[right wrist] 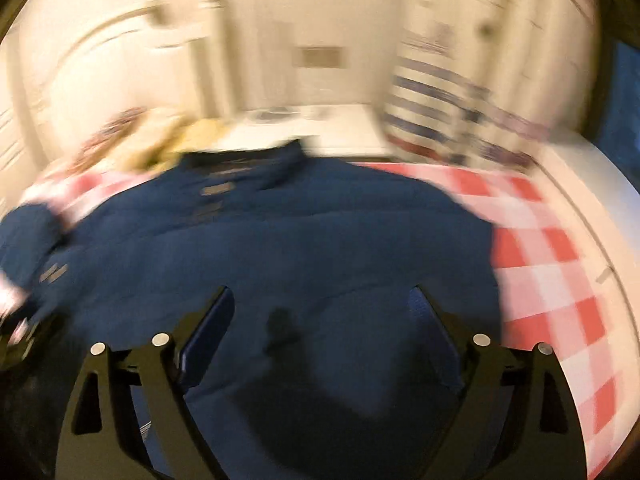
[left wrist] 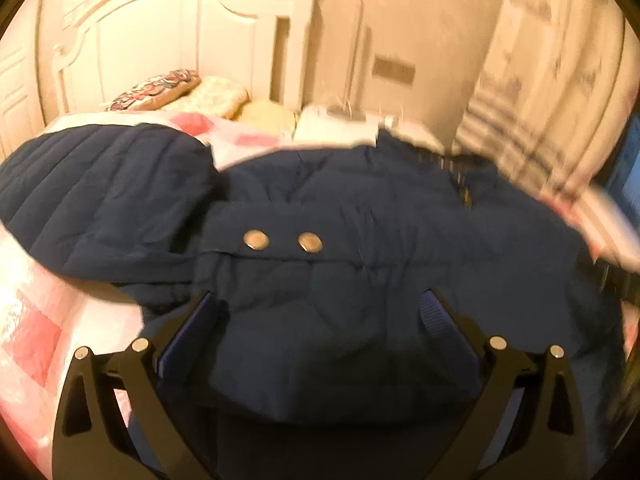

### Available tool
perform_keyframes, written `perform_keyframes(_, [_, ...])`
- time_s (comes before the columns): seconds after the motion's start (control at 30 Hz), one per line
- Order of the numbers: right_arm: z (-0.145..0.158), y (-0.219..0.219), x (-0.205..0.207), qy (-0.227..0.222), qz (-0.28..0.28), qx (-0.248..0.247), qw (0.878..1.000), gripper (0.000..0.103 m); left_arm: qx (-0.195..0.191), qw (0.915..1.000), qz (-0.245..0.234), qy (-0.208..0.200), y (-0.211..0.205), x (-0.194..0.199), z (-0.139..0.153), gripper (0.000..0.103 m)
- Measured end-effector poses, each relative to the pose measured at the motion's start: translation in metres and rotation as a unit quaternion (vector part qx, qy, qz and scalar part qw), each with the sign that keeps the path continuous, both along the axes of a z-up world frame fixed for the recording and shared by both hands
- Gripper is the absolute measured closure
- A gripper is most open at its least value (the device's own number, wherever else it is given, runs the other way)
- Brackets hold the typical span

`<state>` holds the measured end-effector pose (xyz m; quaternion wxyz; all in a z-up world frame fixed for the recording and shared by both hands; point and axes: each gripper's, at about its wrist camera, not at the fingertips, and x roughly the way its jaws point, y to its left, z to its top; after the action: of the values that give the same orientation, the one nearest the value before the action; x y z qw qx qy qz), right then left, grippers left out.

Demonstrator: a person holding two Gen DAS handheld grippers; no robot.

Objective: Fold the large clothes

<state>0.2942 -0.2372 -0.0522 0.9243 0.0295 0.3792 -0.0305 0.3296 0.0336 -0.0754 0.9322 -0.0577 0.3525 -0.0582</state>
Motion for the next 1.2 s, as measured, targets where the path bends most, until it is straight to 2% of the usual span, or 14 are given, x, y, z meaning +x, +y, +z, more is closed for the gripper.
perform_keyframes(0.1, [-0.024,0.054,-0.011,0.034,0.078,-0.026,0.996,0.016,-0.044,0.9980,0.036,-0.028,0.025,-0.007,0.012,0.003])
perform_keyframes(0.17, [-0.041,0.077,-0.008,0.051,0.096,-0.081,0.991,0.015,-0.094,0.9914,0.085,-0.034,0.060,-0.012,0.023,0.003])
perform_keyframes(0.23, [-0.039,0.074,-0.003,0.048,0.094,-0.072,0.992,0.012,-0.150,0.9784,0.138,-0.036,0.104,-0.019,0.029,0.003])
perform_keyframes(0.33, [-0.040,0.054,0.004,0.054,0.090,-0.023,0.994,0.012,-0.226,0.9462,0.231,-0.020,0.186,-0.022,0.024,0.003])
perform_keyframes(0.5, [-0.039,0.059,0.001,0.051,0.087,-0.030,0.994,0.012,-0.265,0.9091,0.321,-0.015,0.308,-0.001,0.017,0.012])
perform_keyframes(0.73, [-0.040,0.060,0.003,0.051,0.088,-0.017,0.995,0.011,-0.316,0.8850,0.342,0.002,0.393,0.047,0.013,0.014])
perform_keyframes(0.77, [-0.040,0.059,0.003,0.051,0.088,-0.016,0.995,0.011,-0.315,0.8817,0.351,0.003,0.398,0.050,0.013,0.026])
perform_keyframes(0.8, [-0.040,0.059,0.003,0.050,0.088,-0.014,0.995,0.011,-0.314,0.8796,0.357,0.007,0.399,0.053,0.012,0.065])
perform_keyframes(0.83, [-0.040,0.059,0.003,0.050,0.088,-0.013,0.995,0.011,-0.321,0.8785,0.353,0.020,0.399,0.057,0.009,0.085])
perform_keyframes(0.87, [-0.040,0.058,0.003,0.049,0.088,-0.012,0.995,0.011,-0.331,0.8774,0.347,0.023,0.399,0.057,0.009,0.092])
perform_keyframes(0.9, [-0.040,0.058,0.002,0.049,0.088,-0.011,0.995,0.011,-0.318,0.8835,0.344,-0.001,0.386,0.051,0.020,0.095])
perform_keyframes(1.0, [-0.037,0.053,0.000,0.037,0.086,0.007,0.996,0.012,-0.246,0.9200,0.299,-0.058,0.339,0.041,0.056,0.097])
perform_keyframes(1.1, [-0.033,0.040,-0.004,0.015,0.069,0.042,0.997,0.012,-0.205,0.9566,0.174,-0.112,0.244,0.026,0.106,0.097])
perform_keyframes(1.2, [-0.018,0.015,-0.021,-0.057,0.016,0.091,0.994,0.012,-0.161,0.9792,0.026,-0.121,0.130,0.016,0.131,0.097])
